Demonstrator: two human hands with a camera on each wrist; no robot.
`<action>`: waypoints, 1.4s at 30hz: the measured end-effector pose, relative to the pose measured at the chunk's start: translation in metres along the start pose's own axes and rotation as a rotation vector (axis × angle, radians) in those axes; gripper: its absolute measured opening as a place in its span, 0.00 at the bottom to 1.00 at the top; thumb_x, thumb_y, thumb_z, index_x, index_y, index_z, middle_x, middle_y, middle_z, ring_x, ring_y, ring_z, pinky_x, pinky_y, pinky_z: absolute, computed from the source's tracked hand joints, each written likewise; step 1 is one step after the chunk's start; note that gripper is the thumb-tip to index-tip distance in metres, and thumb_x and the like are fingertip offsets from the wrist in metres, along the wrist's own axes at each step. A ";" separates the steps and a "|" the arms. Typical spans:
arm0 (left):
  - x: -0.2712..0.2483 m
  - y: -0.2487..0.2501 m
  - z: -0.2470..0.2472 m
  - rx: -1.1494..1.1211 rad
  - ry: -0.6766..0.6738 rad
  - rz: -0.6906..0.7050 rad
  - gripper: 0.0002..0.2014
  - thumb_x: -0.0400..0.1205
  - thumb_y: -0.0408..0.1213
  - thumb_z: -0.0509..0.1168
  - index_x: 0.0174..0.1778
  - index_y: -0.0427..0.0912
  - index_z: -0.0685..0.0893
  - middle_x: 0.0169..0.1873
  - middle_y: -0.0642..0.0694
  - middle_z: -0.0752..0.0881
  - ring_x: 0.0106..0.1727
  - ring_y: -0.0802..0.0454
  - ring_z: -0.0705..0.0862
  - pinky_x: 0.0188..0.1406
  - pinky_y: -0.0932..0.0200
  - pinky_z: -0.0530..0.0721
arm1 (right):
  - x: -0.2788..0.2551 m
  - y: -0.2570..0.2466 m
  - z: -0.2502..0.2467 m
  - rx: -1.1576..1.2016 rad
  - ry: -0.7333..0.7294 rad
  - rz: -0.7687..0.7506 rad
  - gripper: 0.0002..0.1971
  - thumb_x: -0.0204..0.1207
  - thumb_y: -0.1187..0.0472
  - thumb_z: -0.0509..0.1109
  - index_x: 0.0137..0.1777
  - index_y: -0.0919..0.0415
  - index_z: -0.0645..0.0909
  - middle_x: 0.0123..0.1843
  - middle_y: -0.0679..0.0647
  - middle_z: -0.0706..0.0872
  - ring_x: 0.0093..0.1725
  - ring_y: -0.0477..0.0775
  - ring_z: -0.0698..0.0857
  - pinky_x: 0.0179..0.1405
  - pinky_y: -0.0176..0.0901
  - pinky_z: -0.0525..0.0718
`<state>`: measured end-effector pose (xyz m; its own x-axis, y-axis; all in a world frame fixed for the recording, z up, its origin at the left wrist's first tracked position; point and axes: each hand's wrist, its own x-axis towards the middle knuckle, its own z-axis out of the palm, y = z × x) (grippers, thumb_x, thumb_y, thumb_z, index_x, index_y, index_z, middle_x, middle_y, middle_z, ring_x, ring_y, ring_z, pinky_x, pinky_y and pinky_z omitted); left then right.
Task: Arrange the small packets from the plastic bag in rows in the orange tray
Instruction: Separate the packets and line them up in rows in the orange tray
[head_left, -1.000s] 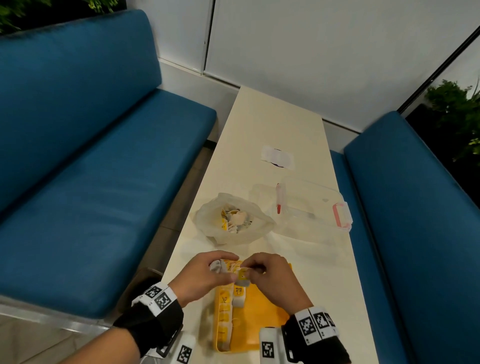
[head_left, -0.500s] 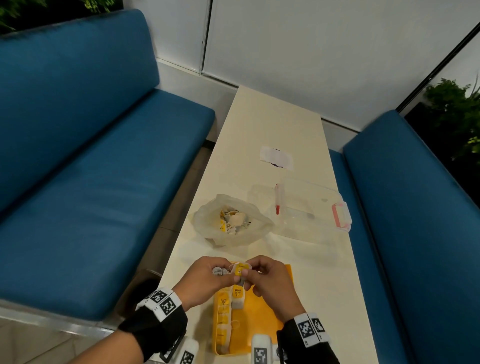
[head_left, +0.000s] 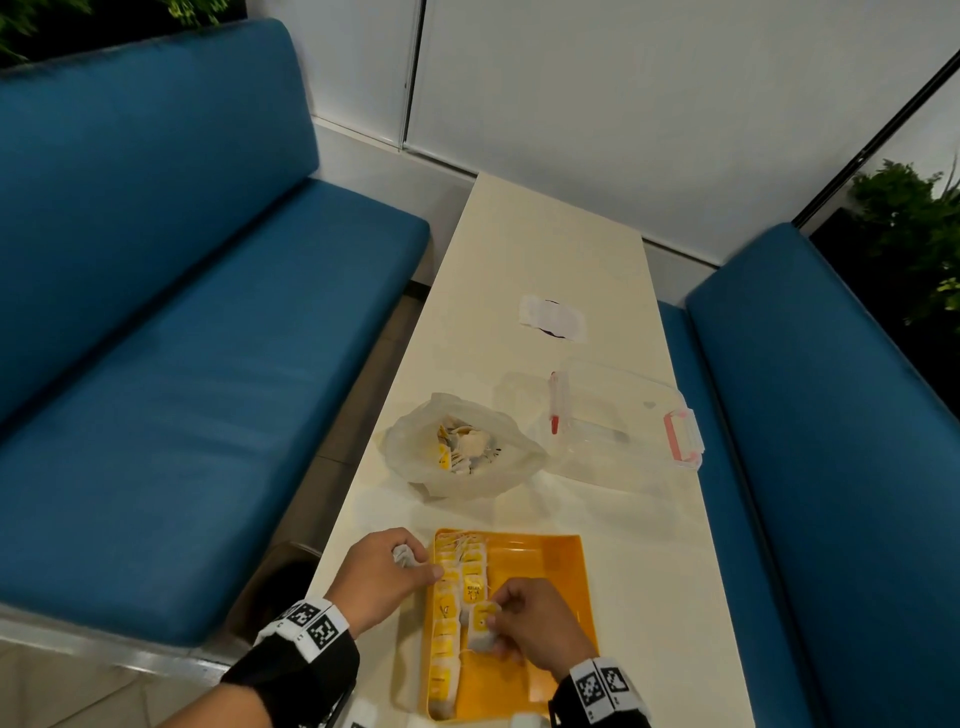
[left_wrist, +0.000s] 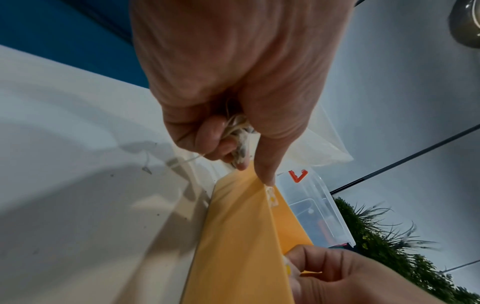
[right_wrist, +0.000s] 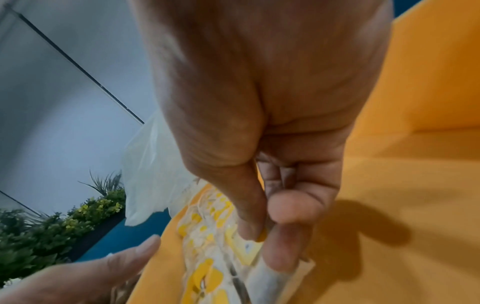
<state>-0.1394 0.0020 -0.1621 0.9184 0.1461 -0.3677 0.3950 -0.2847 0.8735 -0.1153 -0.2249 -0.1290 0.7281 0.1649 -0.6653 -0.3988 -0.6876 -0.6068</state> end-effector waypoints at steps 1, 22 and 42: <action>0.001 -0.002 0.000 -0.007 -0.006 -0.007 0.11 0.70 0.44 0.85 0.37 0.48 0.89 0.39 0.49 0.91 0.43 0.54 0.88 0.37 0.66 0.81 | 0.001 0.000 0.002 -0.006 0.004 0.010 0.06 0.77 0.69 0.73 0.43 0.59 0.80 0.30 0.56 0.88 0.26 0.52 0.87 0.21 0.39 0.79; 0.002 0.007 -0.006 -0.002 -0.093 -0.062 0.10 0.70 0.44 0.85 0.41 0.48 0.92 0.42 0.51 0.92 0.46 0.55 0.89 0.40 0.69 0.81 | 0.023 0.002 0.030 -0.135 0.257 -0.018 0.07 0.70 0.63 0.75 0.37 0.53 0.79 0.35 0.54 0.89 0.39 0.60 0.90 0.40 0.55 0.90; -0.007 0.049 -0.033 -0.958 -0.217 -0.498 0.16 0.90 0.41 0.60 0.65 0.32 0.82 0.46 0.29 0.89 0.50 0.31 0.92 0.47 0.42 0.92 | -0.026 -0.075 0.024 -0.244 0.223 -0.664 0.11 0.71 0.56 0.76 0.52 0.45 0.81 0.51 0.41 0.78 0.42 0.45 0.81 0.43 0.32 0.81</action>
<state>-0.1270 0.0184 -0.1060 0.6826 -0.1555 -0.7140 0.6269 0.6267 0.4629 -0.1174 -0.1608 -0.0768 0.8793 0.4707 -0.0723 0.2809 -0.6352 -0.7195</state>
